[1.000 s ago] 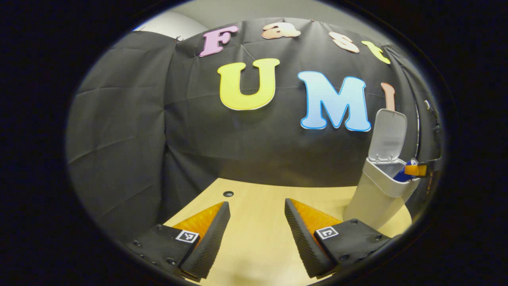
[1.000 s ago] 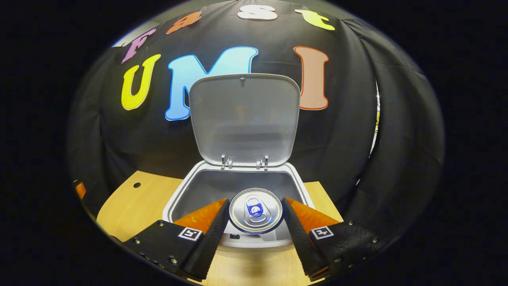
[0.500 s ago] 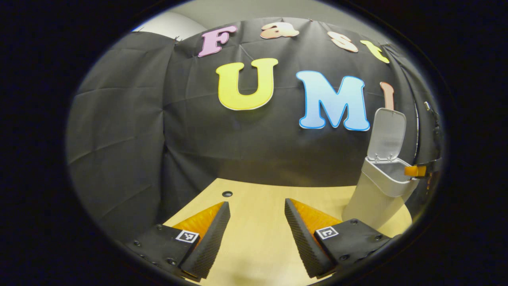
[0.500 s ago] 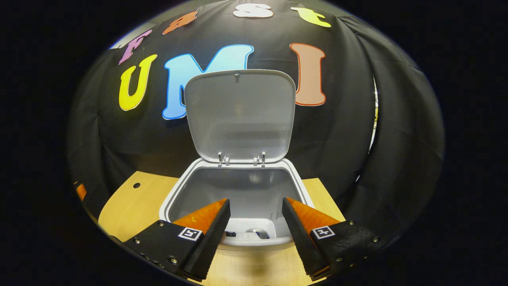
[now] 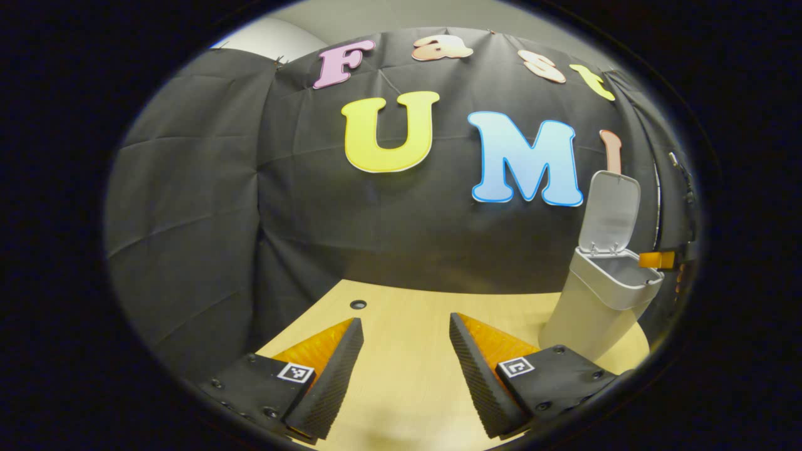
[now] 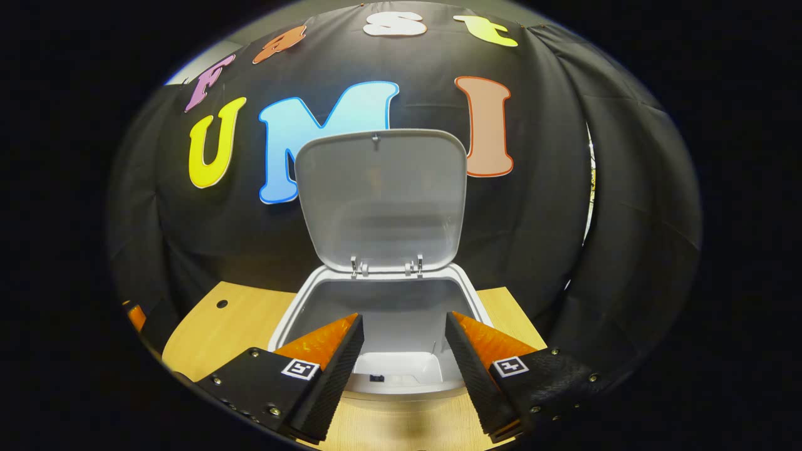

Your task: Press the lid of the desktop garbage bin to open it, pick up the crumpled paper on the desktop and throw it into the bin, then pick up the pop can on the desktop and drop it into the bin, and finally close the garbage bin lid.

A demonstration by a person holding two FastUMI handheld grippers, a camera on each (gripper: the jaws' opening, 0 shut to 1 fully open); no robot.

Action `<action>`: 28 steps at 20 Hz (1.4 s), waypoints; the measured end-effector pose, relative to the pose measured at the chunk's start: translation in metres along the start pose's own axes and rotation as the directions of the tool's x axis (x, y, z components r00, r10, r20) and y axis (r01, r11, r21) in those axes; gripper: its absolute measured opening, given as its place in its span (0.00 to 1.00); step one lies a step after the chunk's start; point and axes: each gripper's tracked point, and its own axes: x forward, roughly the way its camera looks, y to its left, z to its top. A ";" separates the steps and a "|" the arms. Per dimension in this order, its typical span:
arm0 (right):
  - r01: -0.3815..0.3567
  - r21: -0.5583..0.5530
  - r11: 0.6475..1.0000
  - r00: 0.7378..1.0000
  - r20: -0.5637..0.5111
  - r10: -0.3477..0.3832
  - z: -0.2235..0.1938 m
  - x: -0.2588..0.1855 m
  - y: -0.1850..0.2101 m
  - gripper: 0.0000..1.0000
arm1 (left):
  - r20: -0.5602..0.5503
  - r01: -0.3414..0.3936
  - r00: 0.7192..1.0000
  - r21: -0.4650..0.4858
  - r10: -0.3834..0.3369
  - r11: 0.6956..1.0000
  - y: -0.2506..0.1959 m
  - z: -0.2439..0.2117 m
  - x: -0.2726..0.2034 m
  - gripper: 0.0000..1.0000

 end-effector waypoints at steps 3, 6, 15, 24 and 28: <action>-0.011 0.005 1.000 0.999 0.039 0.011 0.021 -0.003 0.005 0.85 | -0.006 0.012 1.000 -0.002 -0.012 1.000 -0.002 -0.002 -0.001 0.91; -0.015 -0.001 1.000 0.996 0.093 0.015 0.053 -0.007 0.007 0.85 | -0.014 0.021 1.000 -0.001 -0.022 1.000 -0.001 -0.006 0.000 0.91; -0.012 -0.035 0.999 0.960 0.279 0.021 0.161 -0.011 0.011 0.84 | -0.026 0.017 1.000 -0.012 -0.018 1.000 0.007 -0.013 -0.003 0.92; 0.017 -0.058 0.998 0.930 0.368 0.005 0.220 0.021 0.018 0.84 | -0.037 -0.049 0.998 -0.033 0.047 0.998 0.035 -0.020 -0.015 0.91; 0.012 -0.043 0.999 0.940 0.341 0.004 0.216 0.043 0.020 0.84 | -0.042 -0.093 0.995 -0.038 0.092 0.995 0.052 -0.024 -0.026 0.91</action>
